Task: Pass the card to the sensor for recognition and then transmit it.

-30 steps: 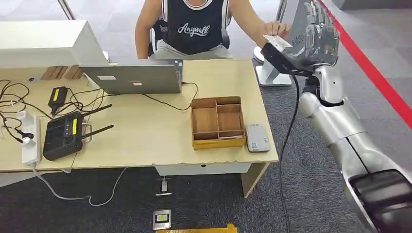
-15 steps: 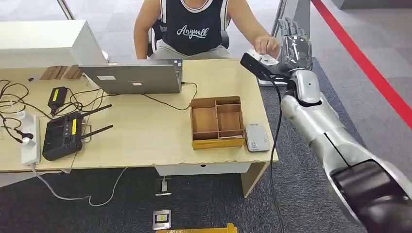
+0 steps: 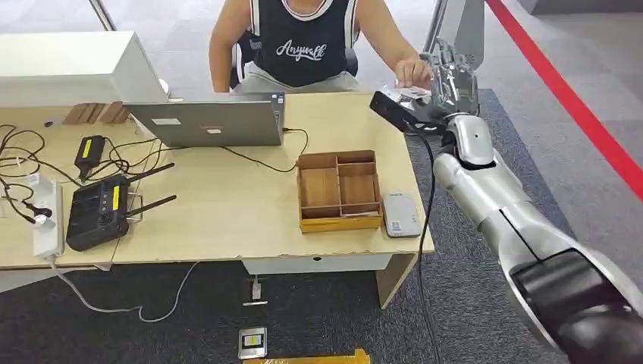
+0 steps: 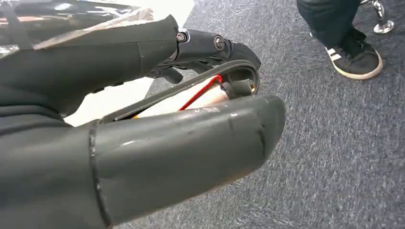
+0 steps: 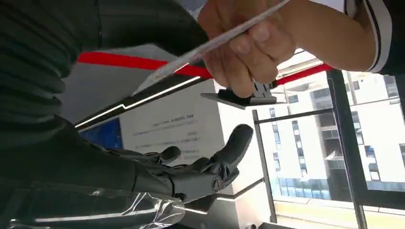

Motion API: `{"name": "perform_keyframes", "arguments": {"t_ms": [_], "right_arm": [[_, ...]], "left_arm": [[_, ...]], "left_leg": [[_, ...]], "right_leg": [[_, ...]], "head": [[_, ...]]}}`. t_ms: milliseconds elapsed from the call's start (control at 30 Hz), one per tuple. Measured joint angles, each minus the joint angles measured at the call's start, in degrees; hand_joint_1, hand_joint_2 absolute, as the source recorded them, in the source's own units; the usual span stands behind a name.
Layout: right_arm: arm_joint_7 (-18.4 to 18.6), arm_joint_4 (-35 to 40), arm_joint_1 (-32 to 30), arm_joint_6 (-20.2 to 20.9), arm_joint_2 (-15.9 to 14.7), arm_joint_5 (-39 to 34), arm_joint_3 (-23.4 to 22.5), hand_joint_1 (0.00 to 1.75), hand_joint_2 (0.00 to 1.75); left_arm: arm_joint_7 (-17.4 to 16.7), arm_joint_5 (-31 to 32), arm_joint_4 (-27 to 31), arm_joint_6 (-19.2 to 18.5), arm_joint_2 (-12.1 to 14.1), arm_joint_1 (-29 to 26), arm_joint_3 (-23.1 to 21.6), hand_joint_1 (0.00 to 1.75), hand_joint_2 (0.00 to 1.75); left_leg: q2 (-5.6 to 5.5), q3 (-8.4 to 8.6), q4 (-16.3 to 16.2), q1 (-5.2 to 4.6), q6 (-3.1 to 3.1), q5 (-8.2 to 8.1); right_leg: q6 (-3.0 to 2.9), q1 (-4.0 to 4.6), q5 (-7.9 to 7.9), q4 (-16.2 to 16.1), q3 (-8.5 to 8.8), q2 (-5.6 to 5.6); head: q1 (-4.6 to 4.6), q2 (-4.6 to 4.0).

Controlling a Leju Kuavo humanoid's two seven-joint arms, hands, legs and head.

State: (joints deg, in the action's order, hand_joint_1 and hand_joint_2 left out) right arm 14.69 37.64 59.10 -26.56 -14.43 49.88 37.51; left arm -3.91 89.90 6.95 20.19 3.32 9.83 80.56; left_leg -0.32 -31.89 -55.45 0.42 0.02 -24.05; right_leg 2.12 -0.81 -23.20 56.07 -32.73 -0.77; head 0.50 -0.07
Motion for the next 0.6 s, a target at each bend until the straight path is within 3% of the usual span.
{"name": "perform_keyframes", "arguments": {"t_ms": [600], "right_arm": [[-0.1,-0.4,-0.1,0.7,0.3,-0.2,0.4,1.75,1.75]], "left_arm": [[-0.3,-0.3,0.0,0.0,0.0,-0.1,0.0,0.0,0.0]], "left_leg": [[0.01,0.02,0.0,0.0,0.0,0.0]], "right_leg": [[0.0,0.0,0.0,0.0,-0.01,0.01]], "head": [[-0.02,0.0]]}}
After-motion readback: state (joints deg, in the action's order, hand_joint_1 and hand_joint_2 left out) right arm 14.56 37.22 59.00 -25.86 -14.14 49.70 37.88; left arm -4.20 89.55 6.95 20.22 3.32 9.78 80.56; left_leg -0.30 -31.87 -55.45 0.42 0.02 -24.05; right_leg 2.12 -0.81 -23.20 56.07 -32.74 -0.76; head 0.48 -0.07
